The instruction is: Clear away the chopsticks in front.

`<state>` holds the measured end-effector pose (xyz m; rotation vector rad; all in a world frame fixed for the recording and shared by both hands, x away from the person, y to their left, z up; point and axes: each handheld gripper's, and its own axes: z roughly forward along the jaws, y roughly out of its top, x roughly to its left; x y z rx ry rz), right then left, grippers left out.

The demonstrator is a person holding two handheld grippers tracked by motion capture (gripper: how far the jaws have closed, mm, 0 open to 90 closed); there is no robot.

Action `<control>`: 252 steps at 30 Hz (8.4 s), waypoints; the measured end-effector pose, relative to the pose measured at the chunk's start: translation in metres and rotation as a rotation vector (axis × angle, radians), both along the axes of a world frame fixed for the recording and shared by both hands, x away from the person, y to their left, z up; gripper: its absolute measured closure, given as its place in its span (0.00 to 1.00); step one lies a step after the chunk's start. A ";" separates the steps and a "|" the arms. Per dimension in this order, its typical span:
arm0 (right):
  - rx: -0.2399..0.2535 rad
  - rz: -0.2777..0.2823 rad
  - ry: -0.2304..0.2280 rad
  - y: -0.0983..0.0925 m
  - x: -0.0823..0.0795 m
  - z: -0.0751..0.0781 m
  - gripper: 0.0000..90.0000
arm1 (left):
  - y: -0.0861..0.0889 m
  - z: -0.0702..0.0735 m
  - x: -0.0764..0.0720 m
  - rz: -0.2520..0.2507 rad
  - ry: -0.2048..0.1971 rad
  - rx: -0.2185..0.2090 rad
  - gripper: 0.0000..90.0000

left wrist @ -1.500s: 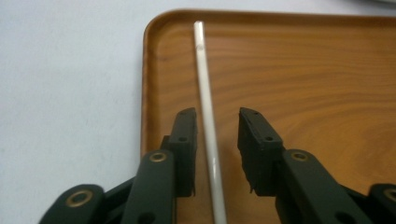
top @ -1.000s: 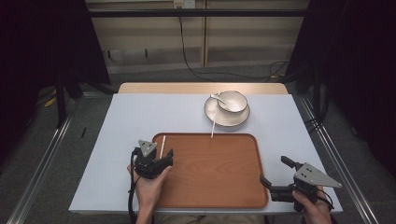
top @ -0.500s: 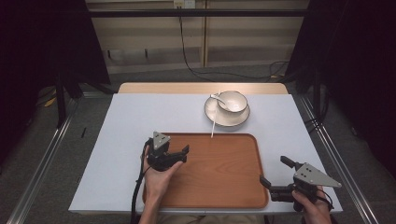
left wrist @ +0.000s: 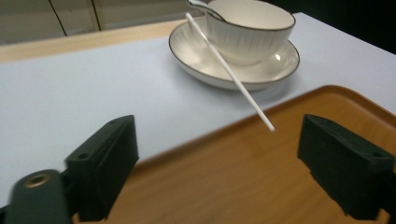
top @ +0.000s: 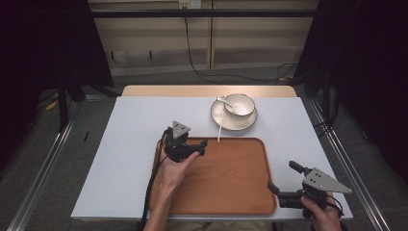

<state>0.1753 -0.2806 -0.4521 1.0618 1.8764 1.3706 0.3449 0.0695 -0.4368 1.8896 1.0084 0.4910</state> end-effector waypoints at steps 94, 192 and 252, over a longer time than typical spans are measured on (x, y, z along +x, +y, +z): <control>0.010 0.036 0.022 -0.003 -0.001 -0.003 0.00 | -0.103 -0.030 0.150 -0.045 0.133 0.171 0.91; 0.004 0.046 0.006 -0.003 0.000 -0.002 0.00 | 0.026 0.003 0.028 0.149 0.085 -0.024 0.95; -0.001 0.054 -0.004 -0.001 -0.001 -0.001 0.00 | 0.062 -0.030 -0.071 0.322 0.157 -0.053 0.95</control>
